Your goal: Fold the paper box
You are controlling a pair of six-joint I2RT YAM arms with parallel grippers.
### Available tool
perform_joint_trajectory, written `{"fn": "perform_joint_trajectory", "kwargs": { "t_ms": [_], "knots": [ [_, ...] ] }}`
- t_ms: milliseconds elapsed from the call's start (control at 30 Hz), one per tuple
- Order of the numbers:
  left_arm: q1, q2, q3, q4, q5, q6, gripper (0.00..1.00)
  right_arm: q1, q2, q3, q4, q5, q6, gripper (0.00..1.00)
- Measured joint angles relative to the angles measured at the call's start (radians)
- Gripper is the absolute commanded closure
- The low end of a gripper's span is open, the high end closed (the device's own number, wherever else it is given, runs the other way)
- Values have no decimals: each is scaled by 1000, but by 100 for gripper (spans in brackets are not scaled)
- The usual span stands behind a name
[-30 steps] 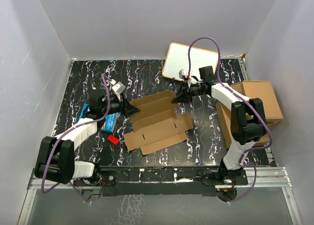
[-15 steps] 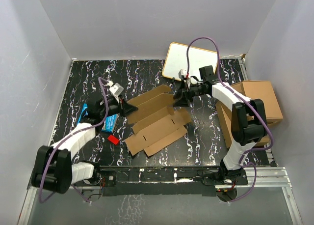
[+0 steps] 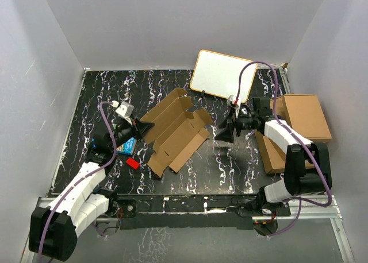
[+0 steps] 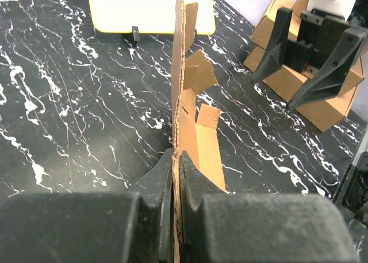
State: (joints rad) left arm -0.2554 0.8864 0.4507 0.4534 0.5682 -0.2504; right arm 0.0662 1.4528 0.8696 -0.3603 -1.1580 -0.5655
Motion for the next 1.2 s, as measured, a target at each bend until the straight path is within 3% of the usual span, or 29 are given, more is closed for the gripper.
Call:
{"fn": "perform_joint_trajectory", "kwargs": {
  "t_ms": [167, 667, 800, 1200],
  "knots": [
    [-35, -11, -21, -14, -87, -75, 100, -32, 2, -101, 166, 28, 171, 18],
    [-59, -47, -74, -74, -273, -304, 100, -7, 107, -115, 475, 224, 576, 23],
    [-68, -47, -89, -75, -325, -401, 100, 0, 111, -176, 575, 248, 747, 26],
    [-120, -46, -107, -126, -491, -625, 100, 108, 147, -251, 653, 361, 1109, 28]
  ]
}}
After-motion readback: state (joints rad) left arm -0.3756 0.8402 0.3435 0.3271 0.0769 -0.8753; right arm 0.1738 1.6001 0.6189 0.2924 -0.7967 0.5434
